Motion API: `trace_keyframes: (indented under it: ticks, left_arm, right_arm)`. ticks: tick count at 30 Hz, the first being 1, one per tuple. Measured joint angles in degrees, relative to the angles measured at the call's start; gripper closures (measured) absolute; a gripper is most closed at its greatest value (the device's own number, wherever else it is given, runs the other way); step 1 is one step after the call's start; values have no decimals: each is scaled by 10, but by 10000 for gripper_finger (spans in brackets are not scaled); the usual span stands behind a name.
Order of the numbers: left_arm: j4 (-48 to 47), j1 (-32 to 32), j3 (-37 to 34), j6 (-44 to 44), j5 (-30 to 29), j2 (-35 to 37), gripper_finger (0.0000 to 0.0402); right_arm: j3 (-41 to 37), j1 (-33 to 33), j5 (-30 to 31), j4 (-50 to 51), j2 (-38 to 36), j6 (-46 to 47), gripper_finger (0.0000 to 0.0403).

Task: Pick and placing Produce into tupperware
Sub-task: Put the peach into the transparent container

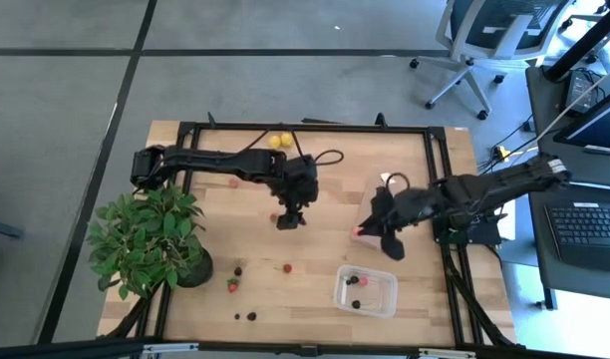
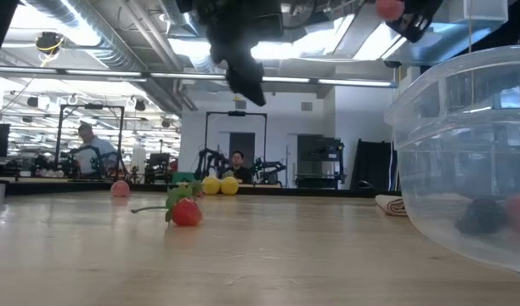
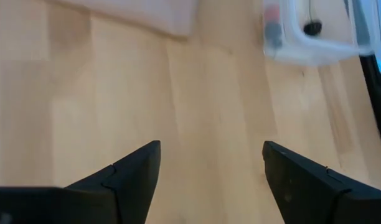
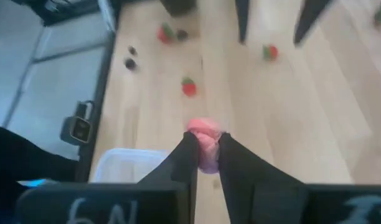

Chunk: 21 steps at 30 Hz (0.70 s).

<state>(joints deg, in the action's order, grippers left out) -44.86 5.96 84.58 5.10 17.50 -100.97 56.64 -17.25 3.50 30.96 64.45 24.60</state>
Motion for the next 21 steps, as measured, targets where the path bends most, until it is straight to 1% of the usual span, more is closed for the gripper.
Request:
trace_keyframes:
  ticks: [6,12,16,21]
  left_arm:
    - [-74,-38,0,-15,-1,0,129]
    - [-72,-82,0,-21,-27,0,127]
    - [-70,-107,0,-21,-35,0,127]
    - [-69,-132,0,-21,-34,0,126]
  right_arm:
    - [55,-73,14,29,126,95,349]
    - [96,-118,27,81,243,188,349]
    - [122,-136,29,113,294,232,349]
    - [143,-144,29,119,325,271,349]
